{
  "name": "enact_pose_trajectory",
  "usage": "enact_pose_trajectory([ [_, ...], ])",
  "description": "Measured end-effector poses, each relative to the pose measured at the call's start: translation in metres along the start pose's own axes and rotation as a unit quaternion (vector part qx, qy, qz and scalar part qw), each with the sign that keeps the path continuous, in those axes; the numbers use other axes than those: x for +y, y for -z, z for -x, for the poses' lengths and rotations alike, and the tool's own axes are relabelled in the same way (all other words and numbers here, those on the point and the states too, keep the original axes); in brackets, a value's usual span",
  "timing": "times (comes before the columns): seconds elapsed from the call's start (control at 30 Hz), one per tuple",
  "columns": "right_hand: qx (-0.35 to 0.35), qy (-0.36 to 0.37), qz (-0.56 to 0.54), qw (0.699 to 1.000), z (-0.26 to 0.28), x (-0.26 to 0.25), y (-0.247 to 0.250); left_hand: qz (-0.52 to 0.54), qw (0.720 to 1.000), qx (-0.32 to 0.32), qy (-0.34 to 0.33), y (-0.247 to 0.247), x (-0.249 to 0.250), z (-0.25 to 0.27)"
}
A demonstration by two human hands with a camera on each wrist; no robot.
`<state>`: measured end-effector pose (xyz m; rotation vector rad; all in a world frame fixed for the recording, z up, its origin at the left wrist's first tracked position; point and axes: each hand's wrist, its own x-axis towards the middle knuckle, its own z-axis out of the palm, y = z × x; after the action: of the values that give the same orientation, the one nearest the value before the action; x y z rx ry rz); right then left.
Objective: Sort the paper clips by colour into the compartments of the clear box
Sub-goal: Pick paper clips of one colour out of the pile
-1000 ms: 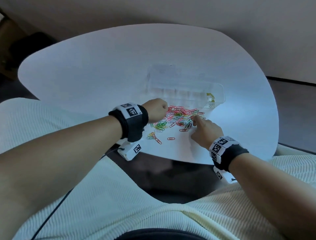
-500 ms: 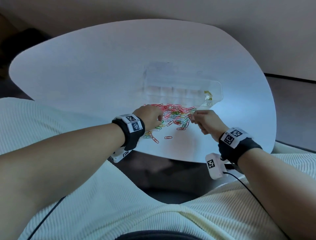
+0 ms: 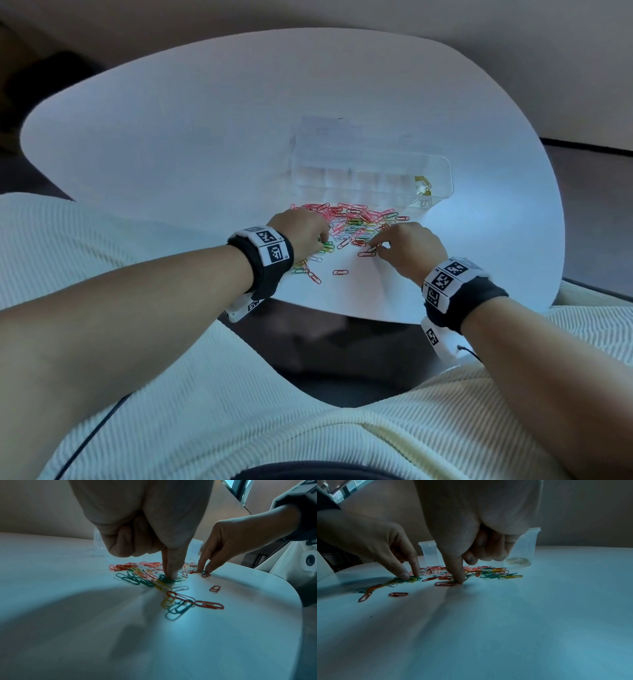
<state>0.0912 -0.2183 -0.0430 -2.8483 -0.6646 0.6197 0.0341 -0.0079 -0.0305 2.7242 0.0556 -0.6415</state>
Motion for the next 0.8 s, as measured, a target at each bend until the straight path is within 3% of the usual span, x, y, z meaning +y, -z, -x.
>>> enact_pose_trajectory([
  [0.33, -0.031, -0.039, -0.017, 0.999, 0.003, -0.008, 0.0, 0.013, 1.0, -0.007, 0.01, 0.001, 0.0, -0.001],
  [0.57, -0.023, -0.086, -0.174, 0.981, -0.002, 0.006, 0.005, 0.063, 0.998, -0.003, 0.029, 0.006, -0.002, -0.006],
  [0.8, -0.007, -0.096, -0.267, 0.959, -0.003, 0.016, 0.016, 0.092, 0.996, -0.015, 0.006, 0.011, -0.003, -0.006],
])
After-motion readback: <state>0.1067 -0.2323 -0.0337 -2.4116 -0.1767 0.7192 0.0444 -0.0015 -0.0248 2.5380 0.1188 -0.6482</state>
